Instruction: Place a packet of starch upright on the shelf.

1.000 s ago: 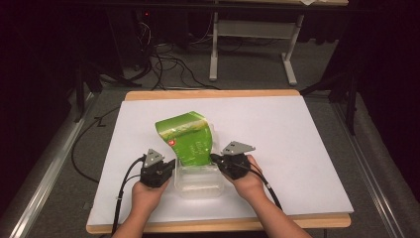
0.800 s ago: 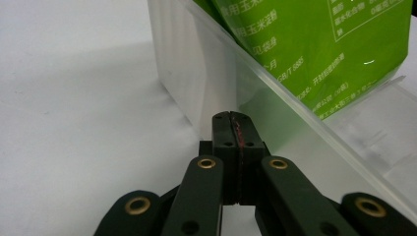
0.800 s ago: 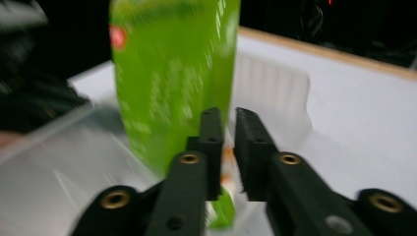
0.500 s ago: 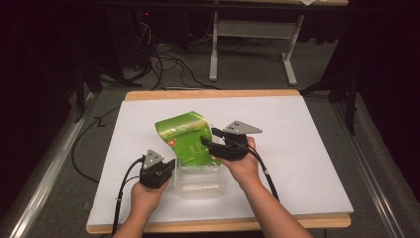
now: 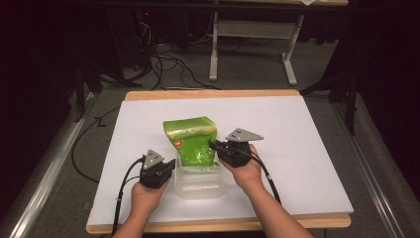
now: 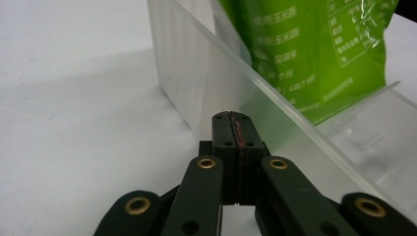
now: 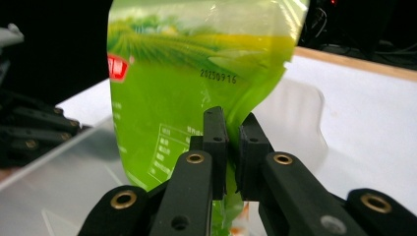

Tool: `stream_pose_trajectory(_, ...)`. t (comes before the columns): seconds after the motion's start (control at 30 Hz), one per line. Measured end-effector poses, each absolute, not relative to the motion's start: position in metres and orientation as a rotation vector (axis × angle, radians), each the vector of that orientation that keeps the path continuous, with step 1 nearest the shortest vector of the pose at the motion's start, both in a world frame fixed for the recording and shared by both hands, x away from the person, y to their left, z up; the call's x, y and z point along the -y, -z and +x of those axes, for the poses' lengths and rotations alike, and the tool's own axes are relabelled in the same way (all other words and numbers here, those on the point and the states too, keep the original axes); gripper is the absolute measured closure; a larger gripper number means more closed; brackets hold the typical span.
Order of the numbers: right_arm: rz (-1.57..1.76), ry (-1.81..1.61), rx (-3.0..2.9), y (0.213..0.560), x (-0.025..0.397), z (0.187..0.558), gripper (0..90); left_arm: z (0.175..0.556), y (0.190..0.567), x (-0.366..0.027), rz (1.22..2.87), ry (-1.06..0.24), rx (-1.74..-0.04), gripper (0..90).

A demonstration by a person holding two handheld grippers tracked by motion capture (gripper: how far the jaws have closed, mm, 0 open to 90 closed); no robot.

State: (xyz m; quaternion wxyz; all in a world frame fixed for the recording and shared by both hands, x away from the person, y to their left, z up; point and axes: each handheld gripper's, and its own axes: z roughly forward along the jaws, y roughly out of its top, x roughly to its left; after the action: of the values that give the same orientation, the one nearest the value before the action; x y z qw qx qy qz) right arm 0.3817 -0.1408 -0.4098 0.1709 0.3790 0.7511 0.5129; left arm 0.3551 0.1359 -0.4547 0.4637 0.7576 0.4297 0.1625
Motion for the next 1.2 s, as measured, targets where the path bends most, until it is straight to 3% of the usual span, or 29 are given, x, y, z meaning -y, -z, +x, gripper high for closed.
stream_pose_trajectory(0.23, 1.078, -1.442, -2.128, 0.417, 0.144, 0.376, 85.5, 0.355, 0.454, -0.136, 1.864, -0.4, -1.062, 90.0)
stream_pose_trajectory(0.37, 1.087, -1.439, -2.127, 0.414, 0.144, 0.378, 74.3, 0.355, 0.452, -0.136, 1.859, -0.398, -1.074, 88.7)
stream_pose_trajectory(0.6, 1.055, -1.441, -2.12, 0.405, 0.146, 0.375, 51.7, 0.355, 0.447, -0.146, 1.842, -0.414, -1.086, 69.5)
stream_pose_trajectory(0.77, 1.013, -1.417, -2.119, 0.399, 0.15, 0.37, 43.4, 0.356, 0.443, -0.155, 1.847, -0.436, -1.093, 47.0)
stream_pose_trajectory(0.83, 0.999, -1.401, -2.117, 0.397, 0.154, 0.368, 40.5, 0.356, 0.442, -0.159, 1.871, -0.456, -1.096, 42.3)
stream_pose_trajectory(1.2, 1.059, -1.312, -2.085, 0.401, 0.189, 0.359, 30.7, 0.353, 0.437, -0.183, 1.894, -0.515, -1.105, 36.0)
